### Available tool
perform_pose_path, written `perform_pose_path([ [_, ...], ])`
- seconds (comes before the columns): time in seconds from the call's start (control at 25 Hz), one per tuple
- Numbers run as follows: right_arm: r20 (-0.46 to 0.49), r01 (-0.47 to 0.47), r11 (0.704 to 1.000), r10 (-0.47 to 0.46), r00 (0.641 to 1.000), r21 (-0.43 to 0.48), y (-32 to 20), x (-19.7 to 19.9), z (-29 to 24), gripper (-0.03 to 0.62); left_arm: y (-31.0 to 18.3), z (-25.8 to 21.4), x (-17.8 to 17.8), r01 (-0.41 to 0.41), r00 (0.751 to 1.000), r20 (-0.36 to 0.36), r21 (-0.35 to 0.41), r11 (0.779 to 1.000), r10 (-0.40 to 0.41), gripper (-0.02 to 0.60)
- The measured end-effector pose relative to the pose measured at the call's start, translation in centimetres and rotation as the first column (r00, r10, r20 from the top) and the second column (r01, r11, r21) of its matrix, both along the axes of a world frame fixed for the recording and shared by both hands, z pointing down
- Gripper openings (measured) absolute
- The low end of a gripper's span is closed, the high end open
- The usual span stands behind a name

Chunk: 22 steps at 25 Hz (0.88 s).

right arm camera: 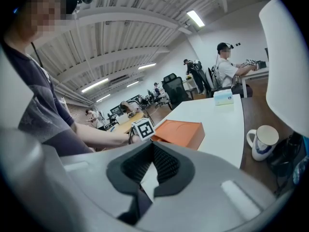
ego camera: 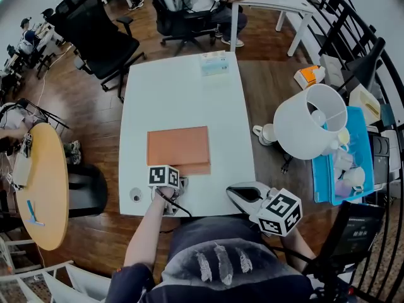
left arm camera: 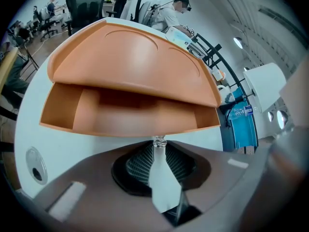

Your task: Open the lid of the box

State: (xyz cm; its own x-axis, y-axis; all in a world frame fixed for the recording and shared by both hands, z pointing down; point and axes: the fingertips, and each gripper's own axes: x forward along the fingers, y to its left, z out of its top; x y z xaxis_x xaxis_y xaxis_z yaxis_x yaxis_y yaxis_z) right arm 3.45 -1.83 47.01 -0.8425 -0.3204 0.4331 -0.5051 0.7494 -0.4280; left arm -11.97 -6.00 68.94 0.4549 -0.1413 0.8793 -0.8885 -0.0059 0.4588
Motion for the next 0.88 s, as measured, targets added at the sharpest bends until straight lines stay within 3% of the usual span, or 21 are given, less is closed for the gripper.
perform_pose_path([
  [0.88, -0.031, 0.013, 0.999, -0.014, 0.999, -0.029, 2.0, -1.1, 1.3, 0.003, 7.3, -0.2, 1.2, 0.077, 0.981, -0.176, -0.024, 0.997, -0.080, 0.083],
])
